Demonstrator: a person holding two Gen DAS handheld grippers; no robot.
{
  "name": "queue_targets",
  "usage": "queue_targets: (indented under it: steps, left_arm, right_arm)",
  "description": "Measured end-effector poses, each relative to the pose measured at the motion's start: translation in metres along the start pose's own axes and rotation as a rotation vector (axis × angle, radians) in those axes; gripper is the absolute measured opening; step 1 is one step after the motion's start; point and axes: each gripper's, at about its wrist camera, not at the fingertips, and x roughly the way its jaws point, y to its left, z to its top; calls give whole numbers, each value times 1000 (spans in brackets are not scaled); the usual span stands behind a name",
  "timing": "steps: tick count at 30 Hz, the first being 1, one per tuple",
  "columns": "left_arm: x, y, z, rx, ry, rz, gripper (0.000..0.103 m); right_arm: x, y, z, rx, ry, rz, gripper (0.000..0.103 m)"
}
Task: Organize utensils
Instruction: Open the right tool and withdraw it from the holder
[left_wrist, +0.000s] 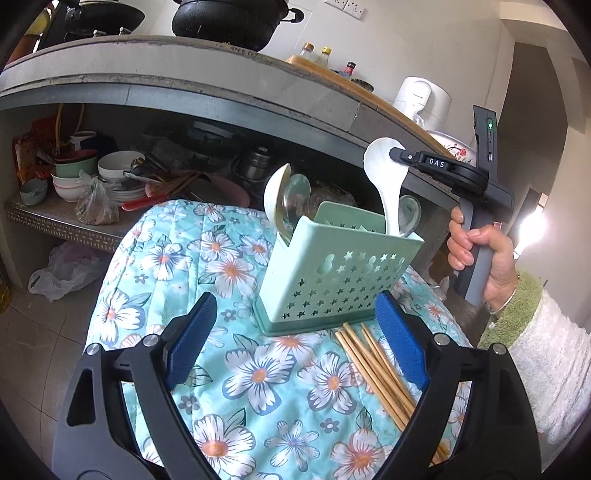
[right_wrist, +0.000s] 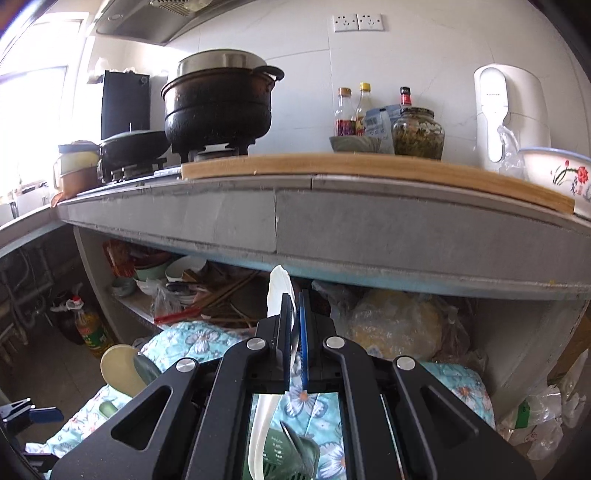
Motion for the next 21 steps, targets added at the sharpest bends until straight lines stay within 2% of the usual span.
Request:
queue_targets:
  steps: [5, 8, 14, 15, 17, 21]
  left_arm:
    - [3, 0, -2, -1, 15, 0, 84]
    - [4, -2, -4, -1, 27, 0, 84]
    - [0, -11, -7, 16, 32, -4, 84]
    - [-1, -13, -7, 18, 32, -6, 84]
    - [-2, -15, -7, 21, 32, -11, 84]
    - [-4, -19, -7, 27, 33, -12, 85]
  right_arm:
    - [-6, -1, -12, 21, 39, 29, 6]
    - [-17, -4, -15, 54, 35, 50, 12]
    - [-35, -10, -11, 88, 17, 62, 15]
    - [-37, -11, -9, 93, 18, 69, 19]
    - [-37, -13, -5, 113, 29, 100, 37]
    - [-25, -15, 9, 119, 89, 175, 51]
